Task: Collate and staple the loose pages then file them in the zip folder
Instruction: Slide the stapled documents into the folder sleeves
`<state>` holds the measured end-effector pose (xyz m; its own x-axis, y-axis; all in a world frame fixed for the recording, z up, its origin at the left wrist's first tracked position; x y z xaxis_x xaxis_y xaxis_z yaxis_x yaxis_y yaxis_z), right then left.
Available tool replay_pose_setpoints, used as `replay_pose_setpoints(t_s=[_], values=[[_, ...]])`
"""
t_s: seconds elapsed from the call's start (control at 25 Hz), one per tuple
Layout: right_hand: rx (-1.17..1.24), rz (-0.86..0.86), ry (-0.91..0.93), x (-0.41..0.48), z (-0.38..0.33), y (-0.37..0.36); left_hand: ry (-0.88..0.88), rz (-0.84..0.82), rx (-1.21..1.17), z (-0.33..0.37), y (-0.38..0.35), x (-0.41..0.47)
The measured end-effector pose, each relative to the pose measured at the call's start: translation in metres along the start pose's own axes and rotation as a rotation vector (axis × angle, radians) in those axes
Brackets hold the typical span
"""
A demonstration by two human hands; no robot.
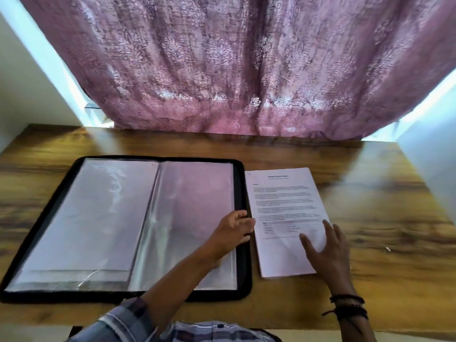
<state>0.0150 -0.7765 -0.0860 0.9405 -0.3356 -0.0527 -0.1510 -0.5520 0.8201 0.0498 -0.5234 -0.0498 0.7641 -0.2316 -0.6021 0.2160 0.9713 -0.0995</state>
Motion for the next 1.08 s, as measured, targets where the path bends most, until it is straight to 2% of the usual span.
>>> replay_pose_setpoints(t_s=[0.16,0.32,0.56,0.72,0.92,1.08], values=[[-0.031,-0.054,-0.056,0.009,0.021,0.014,0.055,-0.030,-0.036,-0.007,-0.032,0.006],[0.005,-0.068,-0.036,0.014,0.019,0.021,0.060,0.068,-0.022,-0.003,-0.041,0.012],[0.134,-0.146,-0.140,0.024,0.034,0.031,0.081,0.176,-0.038,-0.012,-0.033,0.020],[0.251,-0.173,-0.074,0.021,0.036,0.034,0.109,0.177,-0.020,-0.021,-0.031,0.021],[0.435,-0.203,-0.043,0.021,0.033,0.034,0.061,0.213,0.035,-0.017,-0.040,0.018],[0.462,-0.236,-0.003,0.022,0.028,0.033,0.031,0.170,0.058,-0.014,-0.045,0.020]])
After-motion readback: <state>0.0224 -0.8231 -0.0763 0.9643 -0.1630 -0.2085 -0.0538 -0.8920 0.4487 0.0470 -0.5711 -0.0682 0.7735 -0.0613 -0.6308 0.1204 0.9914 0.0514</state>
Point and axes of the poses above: each hand's wrist, its own x-axis towards the middle knuckle, its own y-axis out of the back of the hand, z = x × y, the point moved 4 cm from there along x, towards the middle knuckle, and after that the axes turned 6 degrees about y, right-handed, at the moved point
